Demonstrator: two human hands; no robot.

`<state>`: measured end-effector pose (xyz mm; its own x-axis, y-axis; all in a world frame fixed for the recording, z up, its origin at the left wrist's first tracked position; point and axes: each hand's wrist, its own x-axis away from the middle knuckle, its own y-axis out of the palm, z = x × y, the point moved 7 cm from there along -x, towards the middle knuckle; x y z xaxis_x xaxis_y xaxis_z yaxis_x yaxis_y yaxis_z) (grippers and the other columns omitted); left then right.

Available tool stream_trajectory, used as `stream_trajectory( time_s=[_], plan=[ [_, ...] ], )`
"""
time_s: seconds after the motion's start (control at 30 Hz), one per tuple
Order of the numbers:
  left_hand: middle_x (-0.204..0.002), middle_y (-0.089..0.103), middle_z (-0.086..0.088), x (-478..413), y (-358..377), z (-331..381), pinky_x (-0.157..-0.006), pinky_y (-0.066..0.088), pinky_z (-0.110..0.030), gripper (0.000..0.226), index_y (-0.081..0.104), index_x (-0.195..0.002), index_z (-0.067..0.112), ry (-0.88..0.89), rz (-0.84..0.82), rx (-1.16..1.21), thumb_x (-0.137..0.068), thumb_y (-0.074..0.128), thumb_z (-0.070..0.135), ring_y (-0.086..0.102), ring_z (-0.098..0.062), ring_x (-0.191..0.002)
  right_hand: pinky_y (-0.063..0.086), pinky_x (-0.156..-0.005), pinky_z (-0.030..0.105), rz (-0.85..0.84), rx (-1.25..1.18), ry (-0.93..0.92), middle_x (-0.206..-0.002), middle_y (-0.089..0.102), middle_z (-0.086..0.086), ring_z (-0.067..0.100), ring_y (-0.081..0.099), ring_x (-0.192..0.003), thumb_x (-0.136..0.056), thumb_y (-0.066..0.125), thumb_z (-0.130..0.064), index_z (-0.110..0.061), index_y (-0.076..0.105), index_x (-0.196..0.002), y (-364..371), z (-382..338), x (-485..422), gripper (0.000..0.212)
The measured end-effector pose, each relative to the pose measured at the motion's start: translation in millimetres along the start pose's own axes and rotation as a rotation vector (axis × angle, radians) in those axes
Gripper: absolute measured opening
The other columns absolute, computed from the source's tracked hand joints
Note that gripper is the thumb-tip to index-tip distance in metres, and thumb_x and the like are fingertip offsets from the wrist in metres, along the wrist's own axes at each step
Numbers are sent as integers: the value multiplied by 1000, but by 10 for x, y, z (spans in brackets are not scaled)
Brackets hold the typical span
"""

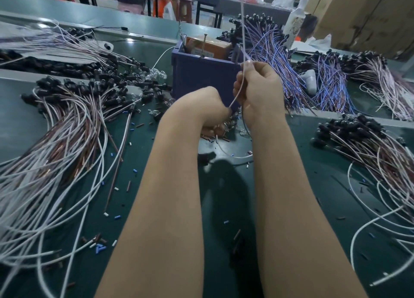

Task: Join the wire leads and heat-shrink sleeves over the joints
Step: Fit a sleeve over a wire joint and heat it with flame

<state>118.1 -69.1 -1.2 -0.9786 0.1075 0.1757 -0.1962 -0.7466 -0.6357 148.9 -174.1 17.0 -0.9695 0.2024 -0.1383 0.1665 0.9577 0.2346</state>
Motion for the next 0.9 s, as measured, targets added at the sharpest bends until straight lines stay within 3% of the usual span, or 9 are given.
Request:
stream_trajectory(
  time_s=[0.1,0.23,0.33,0.43,0.53,0.6,0.7,0.77,0.9],
  plan=[
    [-106,63,-14,63,-227,181,-88,53,-39,30,57,-115,2,119,202,-16,-100,40,22,62,-28,-91,40,-51,20,9,17,4,-62,48,-1,8,44,-53,-100,44,-9,-14,49,-79,39,79,0,22],
    [-112,57,-4,165,-423,387,-81,41,-25,31,53,-124,11,307,440,100,-103,32,23,53,-18,-97,37,-46,21,-81,81,55,-61,49,2,10,44,-50,-98,47,-6,-11,50,-80,125,188,15,19],
    [-101,63,-2,194,-471,382,-83,45,-21,26,59,-106,11,343,573,219,-103,34,20,60,-15,-97,36,-40,18,-143,191,43,-47,52,-3,6,46,-39,-94,50,-1,-10,52,-77,187,226,56,19],
    [-91,68,-6,143,-512,211,-84,51,-29,24,61,-92,13,250,664,230,-101,39,19,64,-17,-87,44,-52,25,-89,345,-34,-49,55,-7,7,51,-44,-96,49,-13,-17,53,-80,125,204,64,18],
    [-98,69,-16,7,-474,-20,-89,52,-39,26,66,-97,5,101,623,200,-97,44,20,66,-30,-94,39,-59,30,2,372,-57,-68,52,-1,14,46,-58,-99,41,-12,-20,59,-87,18,183,26,23],
    [-102,68,-20,-58,-417,-115,-91,52,-42,26,66,-103,4,29,565,227,-95,47,20,66,-35,-96,39,-68,30,23,389,-28,-87,53,2,15,46,-74,-96,34,-4,-13,60,-113,-15,188,-6,32],
    [-101,68,-21,-93,-372,-165,-91,53,-43,25,66,-102,1,-21,540,257,-92,49,17,66,-37,-97,46,-77,33,23,433,-12,-92,59,3,17,53,-83,-93,34,2,-5,45,-133,-25,180,-28,42],
    [-94,70,-17,-96,-375,-185,-89,53,-42,24,67,-100,1,-39,552,260,-89,49,14,67,-35,-95,52,-78,35,21,419,-44,-82,60,3,15,58,-70,-93,36,5,-6,43,-122,-14,147,-5,32],
    [-73,72,-5,-57,-411,-207,-88,54,-38,24,69,-92,0,-55,585,264,-86,48,9,69,-27,-89,57,-77,35,91,439,-157,-88,63,12,12,64,-62,-93,41,5,-10,44,-94,-58,66,49,15]
  ],
)
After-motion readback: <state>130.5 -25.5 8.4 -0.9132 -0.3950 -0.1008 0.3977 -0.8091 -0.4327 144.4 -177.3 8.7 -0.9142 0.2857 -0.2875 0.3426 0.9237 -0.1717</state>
